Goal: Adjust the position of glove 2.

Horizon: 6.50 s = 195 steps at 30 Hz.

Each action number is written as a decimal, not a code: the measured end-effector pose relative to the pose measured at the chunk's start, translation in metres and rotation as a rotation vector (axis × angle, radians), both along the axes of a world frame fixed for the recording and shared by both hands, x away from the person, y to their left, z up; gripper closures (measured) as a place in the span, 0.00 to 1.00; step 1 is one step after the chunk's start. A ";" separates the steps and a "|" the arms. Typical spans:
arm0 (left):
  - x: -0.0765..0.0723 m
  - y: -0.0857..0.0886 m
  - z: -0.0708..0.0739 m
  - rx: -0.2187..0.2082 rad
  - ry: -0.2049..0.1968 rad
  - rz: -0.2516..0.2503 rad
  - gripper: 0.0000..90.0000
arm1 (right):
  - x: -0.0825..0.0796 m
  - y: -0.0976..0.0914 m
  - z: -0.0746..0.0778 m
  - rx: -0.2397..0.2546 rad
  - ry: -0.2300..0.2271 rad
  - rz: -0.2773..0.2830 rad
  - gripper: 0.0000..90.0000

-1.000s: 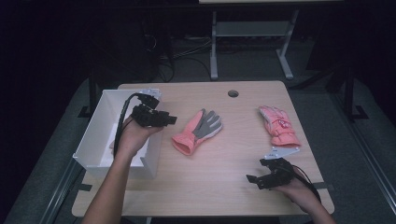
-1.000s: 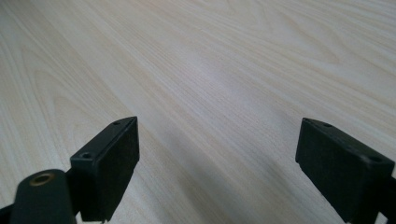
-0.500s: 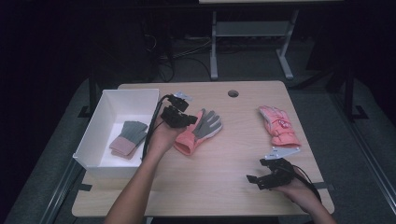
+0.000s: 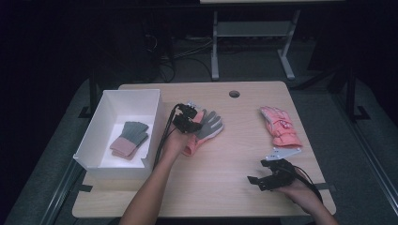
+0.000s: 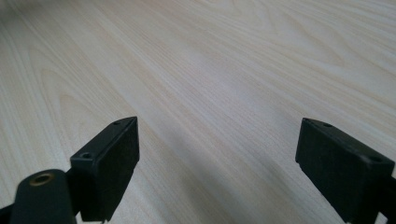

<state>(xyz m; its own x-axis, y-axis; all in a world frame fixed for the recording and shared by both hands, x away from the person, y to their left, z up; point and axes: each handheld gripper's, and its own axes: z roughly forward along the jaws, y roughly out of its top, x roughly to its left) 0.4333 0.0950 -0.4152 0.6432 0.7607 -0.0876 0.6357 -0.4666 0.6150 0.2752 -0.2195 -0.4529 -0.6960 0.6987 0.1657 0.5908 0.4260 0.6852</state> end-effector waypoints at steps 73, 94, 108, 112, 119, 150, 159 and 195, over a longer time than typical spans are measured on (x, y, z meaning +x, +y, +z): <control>-0.131 0.000 -0.014 -0.032 0.141 -0.339 0.99 | -0.002 -0.007 0.002 -0.017 0.000 -0.020 0.15; -0.139 -0.021 -0.019 -0.065 0.098 -0.415 0.87 | 0.000 -0.010 0.000 -0.024 0.003 -0.009 0.15; -0.145 0.022 -0.031 -0.015 0.056 -0.345 0.44 | 0.001 -0.010 0.006 -0.040 0.002 -0.021 0.22; -0.145 0.022 -0.032 -0.016 0.050 -0.340 0.43 | 0.010 -0.016 0.011 -0.031 -0.032 -0.069 0.25; -0.147 0.019 -0.031 -0.016 0.043 -0.356 0.41 | 0.026 -0.027 0.025 -0.020 -0.065 -0.151 0.38; -0.145 0.018 -0.035 -0.031 0.052 -0.346 0.41 | 0.123 -0.069 0.024 -0.106 -0.112 -0.422 0.59; -0.145 0.018 -0.036 -0.029 0.056 -0.348 0.40 | 0.138 -0.068 0.010 -0.140 -0.075 -0.423 0.62; -0.146 0.018 -0.034 -0.028 0.051 -0.349 0.35 | 0.123 -0.075 0.030 -0.072 -0.132 -0.407 0.98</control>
<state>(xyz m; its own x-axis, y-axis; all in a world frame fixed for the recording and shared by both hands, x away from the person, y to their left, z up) 0.2872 0.1125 -0.4496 0.8585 0.4923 -0.1436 0.4706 -0.6450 0.6021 0.3980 -0.2944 -0.4233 -0.3734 0.9270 0.0349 0.6298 0.2258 0.7432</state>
